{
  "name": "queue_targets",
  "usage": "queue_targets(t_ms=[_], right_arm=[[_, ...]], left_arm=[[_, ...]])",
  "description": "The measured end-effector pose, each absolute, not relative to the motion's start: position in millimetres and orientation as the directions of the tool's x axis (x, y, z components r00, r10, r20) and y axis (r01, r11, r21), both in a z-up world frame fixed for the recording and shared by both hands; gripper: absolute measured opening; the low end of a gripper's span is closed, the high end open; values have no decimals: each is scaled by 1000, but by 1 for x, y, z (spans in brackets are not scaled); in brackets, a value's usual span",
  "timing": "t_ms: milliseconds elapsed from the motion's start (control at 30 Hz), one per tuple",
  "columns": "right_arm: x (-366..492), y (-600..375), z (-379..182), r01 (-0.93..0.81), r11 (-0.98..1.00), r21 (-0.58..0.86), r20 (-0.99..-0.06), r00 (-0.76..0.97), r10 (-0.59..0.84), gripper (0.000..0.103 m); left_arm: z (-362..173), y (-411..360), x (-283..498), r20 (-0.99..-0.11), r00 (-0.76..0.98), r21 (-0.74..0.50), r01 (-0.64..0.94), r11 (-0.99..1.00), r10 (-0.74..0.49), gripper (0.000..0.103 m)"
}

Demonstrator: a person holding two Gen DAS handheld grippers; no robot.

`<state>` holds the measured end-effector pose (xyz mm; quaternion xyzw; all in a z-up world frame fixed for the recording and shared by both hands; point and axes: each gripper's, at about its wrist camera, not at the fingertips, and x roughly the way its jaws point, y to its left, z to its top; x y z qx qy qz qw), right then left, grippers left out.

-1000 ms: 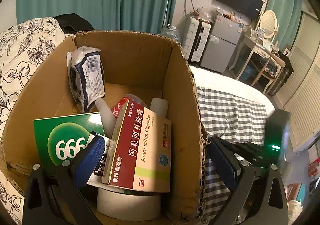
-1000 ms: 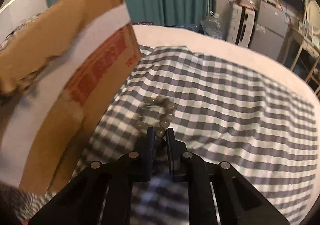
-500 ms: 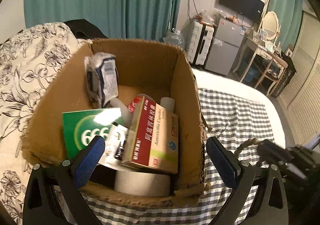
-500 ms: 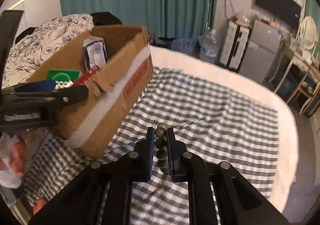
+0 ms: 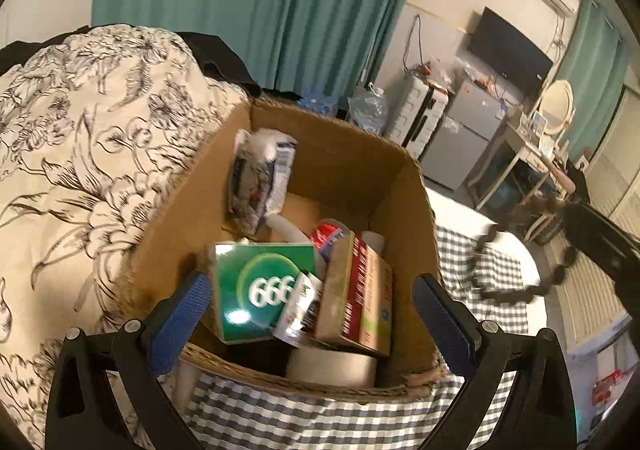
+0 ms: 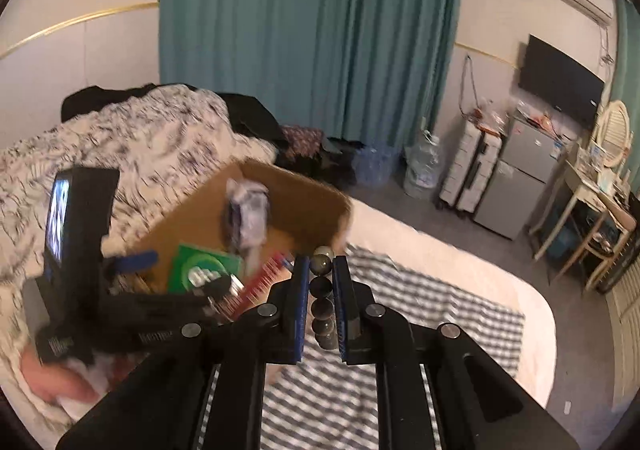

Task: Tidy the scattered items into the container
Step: 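Carry the bead bracelet into the cardboard box and open right tool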

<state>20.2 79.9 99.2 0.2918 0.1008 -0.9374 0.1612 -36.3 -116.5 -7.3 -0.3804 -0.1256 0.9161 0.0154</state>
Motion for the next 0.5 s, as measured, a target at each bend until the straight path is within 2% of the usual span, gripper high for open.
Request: queue_targets(t_ms=[167,200,267,300,367,500], right_arm=[[-10,51,83,351,-935,-52,-594,-764,-253,12],[-15,51,80,332,-943,-26,-591,-766,-253,15],[-22,57,77,269,-962,38,-572,-784,-241,58],[-22,61,78,237,-970,48,-560,-798,-223,85],[-17,71,81,198,-978,59,-523,-829,-200,87],[-5,95,82,147,-988,56,-559,-815,-153,88]], left_arm=[[-5,-135,-40,-676,-731,-225,77,-971,99,103],[-5,-136,-41,-673,-733,-217,72,-974,96,103],[-6,-137,-44,-672,-736,-197,66,-978,85,103],[-7,-137,-45,-671,-736,-194,64,-979,84,103],[-8,-134,-45,-673,-732,-201,49,-978,101,103],[-8,-115,-33,-674,-730,-186,20,-982,113,103]])
